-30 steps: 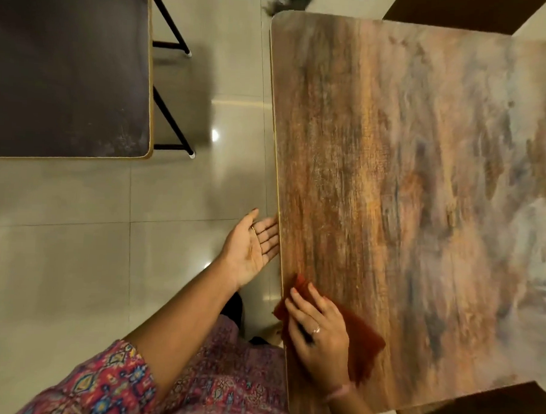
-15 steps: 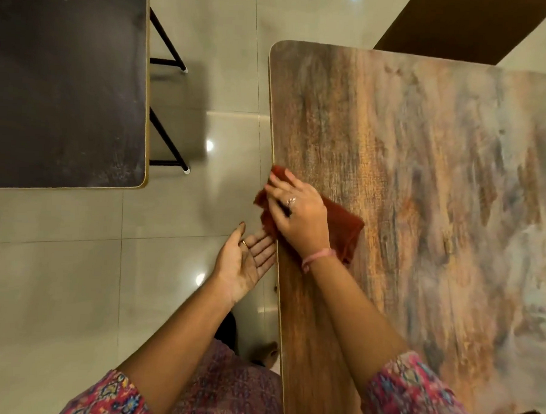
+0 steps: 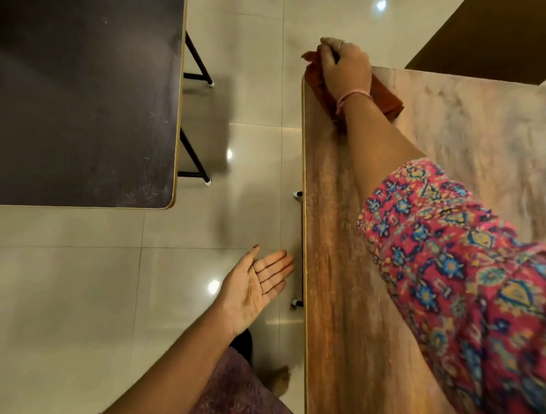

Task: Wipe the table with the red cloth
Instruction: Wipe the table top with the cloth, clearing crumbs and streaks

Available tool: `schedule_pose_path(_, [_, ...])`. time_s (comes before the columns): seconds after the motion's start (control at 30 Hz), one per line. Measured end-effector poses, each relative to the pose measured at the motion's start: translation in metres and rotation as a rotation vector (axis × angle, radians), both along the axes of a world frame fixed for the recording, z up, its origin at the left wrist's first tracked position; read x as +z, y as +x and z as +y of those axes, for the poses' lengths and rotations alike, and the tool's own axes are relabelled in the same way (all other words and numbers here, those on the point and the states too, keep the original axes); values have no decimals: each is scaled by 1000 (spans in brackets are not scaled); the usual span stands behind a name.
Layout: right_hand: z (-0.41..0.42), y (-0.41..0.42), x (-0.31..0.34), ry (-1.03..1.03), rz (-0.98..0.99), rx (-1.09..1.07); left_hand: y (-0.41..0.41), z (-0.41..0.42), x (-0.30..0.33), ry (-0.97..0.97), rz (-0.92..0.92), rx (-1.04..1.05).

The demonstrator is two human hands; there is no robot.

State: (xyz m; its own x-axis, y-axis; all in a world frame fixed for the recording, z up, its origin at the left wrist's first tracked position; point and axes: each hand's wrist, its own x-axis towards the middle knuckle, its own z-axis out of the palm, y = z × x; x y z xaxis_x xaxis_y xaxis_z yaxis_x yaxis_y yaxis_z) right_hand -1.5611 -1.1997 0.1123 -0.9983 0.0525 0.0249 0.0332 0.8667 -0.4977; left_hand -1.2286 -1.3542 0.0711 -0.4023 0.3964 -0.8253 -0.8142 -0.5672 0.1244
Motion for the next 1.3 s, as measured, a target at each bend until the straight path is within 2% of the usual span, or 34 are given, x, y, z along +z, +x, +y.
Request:
schedule_pose_path(0.23, [8, 41, -6, 251, -22, -77, 14, 0, 6, -4, -24, 21])
schedule_pose_path(0.63, [29, 239, -4, 169, -48, 80, 66, 36, 26, -136, -37, 31])
schedule_pose_path(0.9, [32, 415, -2, 121, -72, 283, 167, 71, 45, -252, -59, 159])
schedule_pose_path(1.1, [46, 552, -2, 182, -51, 438, 271, 98, 47, -328, -65, 253])
schedule_pose_path(1.3, [73, 641, -2, 229, -79, 615, 352, 120, 49, -357, -168, 291])
